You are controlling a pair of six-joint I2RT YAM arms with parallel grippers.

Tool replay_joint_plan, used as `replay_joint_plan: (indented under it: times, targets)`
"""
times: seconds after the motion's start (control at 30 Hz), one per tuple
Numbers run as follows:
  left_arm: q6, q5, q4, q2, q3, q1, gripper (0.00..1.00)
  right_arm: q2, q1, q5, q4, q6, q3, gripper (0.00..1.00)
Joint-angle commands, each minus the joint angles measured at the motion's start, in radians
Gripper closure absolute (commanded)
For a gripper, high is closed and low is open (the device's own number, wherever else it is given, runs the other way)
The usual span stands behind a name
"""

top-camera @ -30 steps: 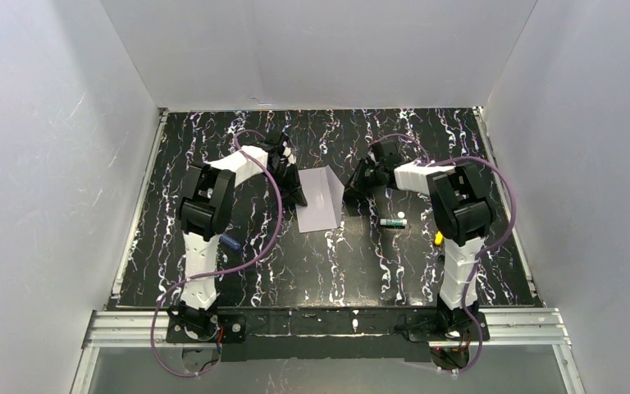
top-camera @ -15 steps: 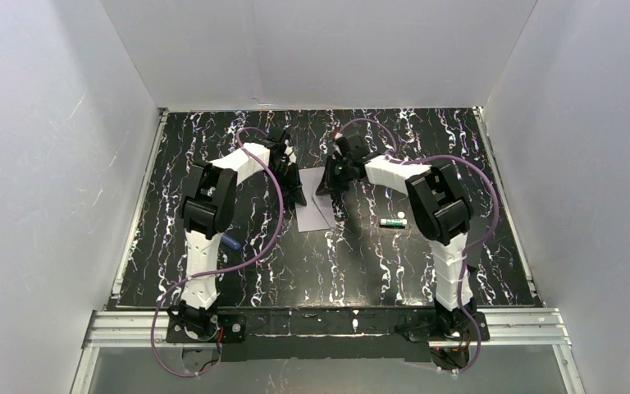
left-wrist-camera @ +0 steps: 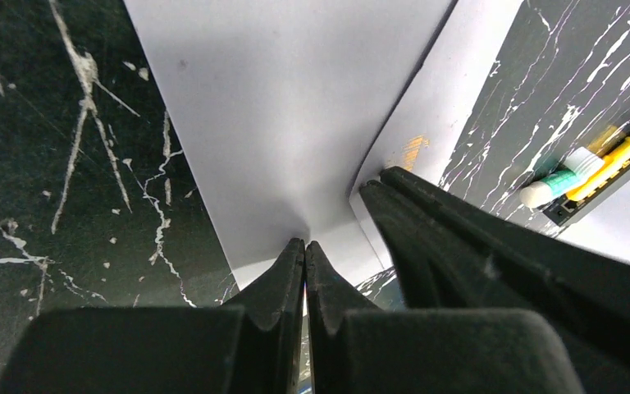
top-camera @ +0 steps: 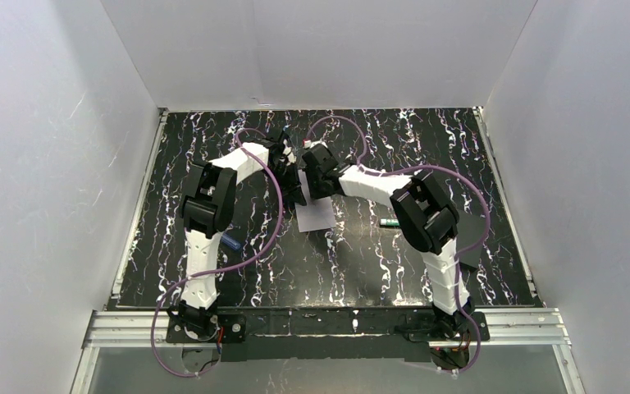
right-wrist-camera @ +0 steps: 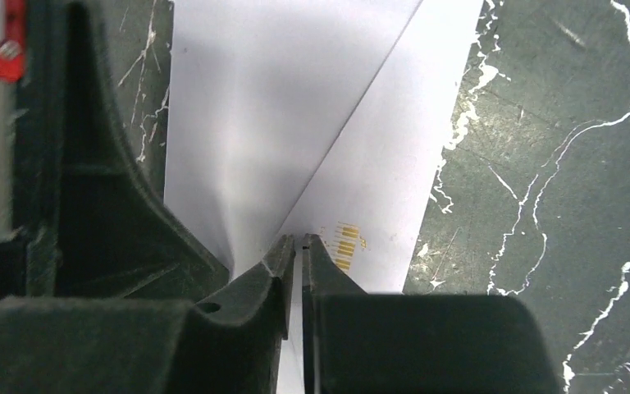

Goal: Place the letter into the envelope and seal it

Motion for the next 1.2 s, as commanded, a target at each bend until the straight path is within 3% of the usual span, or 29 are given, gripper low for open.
replay_joint_plan:
  times: [0.0, 0.2, 0.4, 0.6, 0.9, 1.17]
  targets:
    - [-0.009, -0.059, -0.037, 0.062, -0.014, 0.013, 1.00, 0.058, 0.072, 0.162, -0.139, -0.127, -0.125, 0.79]
    - [-0.058, -0.088, -0.038, 0.076, -0.033, 0.040, 1.00, 0.061, 0.095, 0.149, -0.114, -0.179, -0.237, 0.70]
    - [-0.053, -0.078, -0.036, 0.078, -0.036, 0.044, 1.00, 0.078, 0.094, 0.129, -0.162, -0.163, -0.213, 0.87]
    - [-0.069, -0.097, -0.017, 0.080, -0.049, 0.057, 1.00, 0.018, 0.095, 0.146, -0.133, -0.245, -0.266, 0.82]
    - [-0.138, -0.182, 0.016, 0.064, -0.084, 0.073, 1.00, -0.117, 0.100, 0.129, -0.035, -0.299, -0.446, 0.87]
    - [-0.097, -0.122, 0.028, 0.047, -0.070, 0.073, 1.00, -0.114, 0.100, 0.051, -0.068, -0.247, -0.345, 0.84]
